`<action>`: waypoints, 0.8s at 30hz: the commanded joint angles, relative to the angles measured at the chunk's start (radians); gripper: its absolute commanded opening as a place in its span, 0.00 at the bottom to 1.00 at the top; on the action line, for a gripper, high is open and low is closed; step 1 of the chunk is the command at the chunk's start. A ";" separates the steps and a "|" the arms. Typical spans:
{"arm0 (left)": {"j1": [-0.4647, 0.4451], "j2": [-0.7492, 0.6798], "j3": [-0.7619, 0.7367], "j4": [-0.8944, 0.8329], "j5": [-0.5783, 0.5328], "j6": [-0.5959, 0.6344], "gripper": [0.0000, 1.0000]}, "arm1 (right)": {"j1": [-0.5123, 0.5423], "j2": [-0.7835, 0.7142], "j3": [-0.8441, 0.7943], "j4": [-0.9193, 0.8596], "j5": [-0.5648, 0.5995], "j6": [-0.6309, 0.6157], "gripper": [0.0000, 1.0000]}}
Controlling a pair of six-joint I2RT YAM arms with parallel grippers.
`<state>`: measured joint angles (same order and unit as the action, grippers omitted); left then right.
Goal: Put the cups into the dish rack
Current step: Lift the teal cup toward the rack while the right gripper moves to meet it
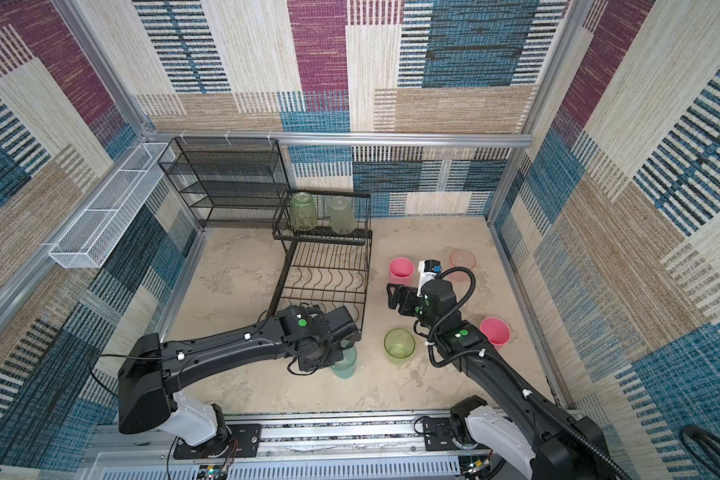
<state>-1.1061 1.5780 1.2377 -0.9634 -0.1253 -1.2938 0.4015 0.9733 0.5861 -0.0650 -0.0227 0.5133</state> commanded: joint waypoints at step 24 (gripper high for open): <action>0.012 -0.117 -0.072 0.120 -0.006 0.175 0.02 | 0.000 -0.032 0.004 0.045 -0.009 -0.027 0.92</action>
<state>-1.0985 1.4952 1.1904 -0.9001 -0.1303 -1.1870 0.4015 0.9573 0.5861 -0.0467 -0.0238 0.5018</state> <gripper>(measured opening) 0.084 0.922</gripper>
